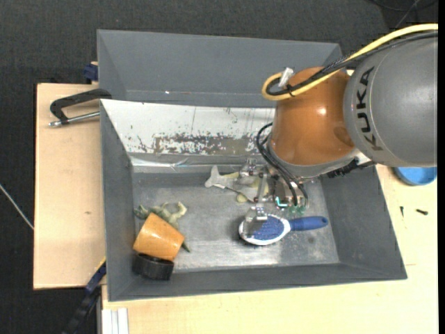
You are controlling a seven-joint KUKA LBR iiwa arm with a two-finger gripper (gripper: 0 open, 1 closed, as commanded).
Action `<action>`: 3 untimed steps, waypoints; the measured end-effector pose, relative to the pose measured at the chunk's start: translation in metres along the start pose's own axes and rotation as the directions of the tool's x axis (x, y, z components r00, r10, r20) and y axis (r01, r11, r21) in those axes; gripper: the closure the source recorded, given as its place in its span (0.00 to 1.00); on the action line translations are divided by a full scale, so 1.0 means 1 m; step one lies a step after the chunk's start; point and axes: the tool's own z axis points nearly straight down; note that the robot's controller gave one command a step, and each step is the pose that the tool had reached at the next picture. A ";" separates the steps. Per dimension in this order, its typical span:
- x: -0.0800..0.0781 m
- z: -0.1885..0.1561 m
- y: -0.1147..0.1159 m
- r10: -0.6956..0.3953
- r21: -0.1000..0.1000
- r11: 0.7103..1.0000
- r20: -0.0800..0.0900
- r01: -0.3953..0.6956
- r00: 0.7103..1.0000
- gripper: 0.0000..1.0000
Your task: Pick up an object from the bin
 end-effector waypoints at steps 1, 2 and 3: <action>0.008 0.085 -0.052 -0.070 0.002 0.998 -0.003 0.070 0.998 0.00; 0.005 0.081 -0.049 -0.073 0.000 0.997 0.006 0.073 0.997 1.00; 0.001 0.056 -0.032 -0.186 0.001 0.983 0.010 0.186 0.982 1.00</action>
Offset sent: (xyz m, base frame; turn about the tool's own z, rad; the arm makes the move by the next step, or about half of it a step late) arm -0.0063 -0.0498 -0.0812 -0.0738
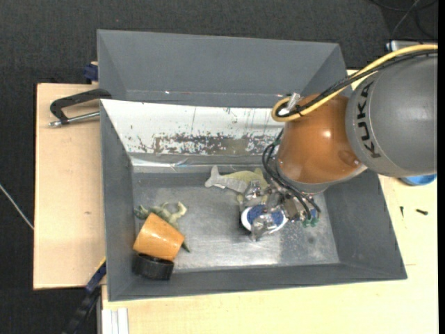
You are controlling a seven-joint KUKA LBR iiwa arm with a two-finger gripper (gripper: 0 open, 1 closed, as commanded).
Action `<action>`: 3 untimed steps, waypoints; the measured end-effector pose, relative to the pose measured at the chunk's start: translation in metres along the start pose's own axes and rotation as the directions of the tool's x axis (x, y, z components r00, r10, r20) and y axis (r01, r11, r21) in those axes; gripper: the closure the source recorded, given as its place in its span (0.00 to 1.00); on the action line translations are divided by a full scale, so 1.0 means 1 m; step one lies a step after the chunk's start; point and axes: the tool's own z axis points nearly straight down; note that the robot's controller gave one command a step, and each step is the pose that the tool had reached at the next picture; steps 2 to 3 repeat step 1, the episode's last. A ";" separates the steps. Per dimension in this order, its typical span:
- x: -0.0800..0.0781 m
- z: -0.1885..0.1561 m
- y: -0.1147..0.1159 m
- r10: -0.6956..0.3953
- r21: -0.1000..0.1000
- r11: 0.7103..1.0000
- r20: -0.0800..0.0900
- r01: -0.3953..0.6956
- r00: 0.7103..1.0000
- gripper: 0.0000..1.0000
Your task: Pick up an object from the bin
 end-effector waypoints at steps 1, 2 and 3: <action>-0.004 -0.111 -0.001 0.034 0.002 0.999 0.007 -0.034 0.999 1.00; -0.004 -0.111 -0.001 0.034 0.002 0.999 0.007 -0.034 0.999 1.00; -0.004 -0.111 -0.001 0.034 0.002 0.999 0.007 -0.034 0.999 1.00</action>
Offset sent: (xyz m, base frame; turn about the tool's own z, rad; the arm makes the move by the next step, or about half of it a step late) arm 0.0014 -0.0009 0.1060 0.0341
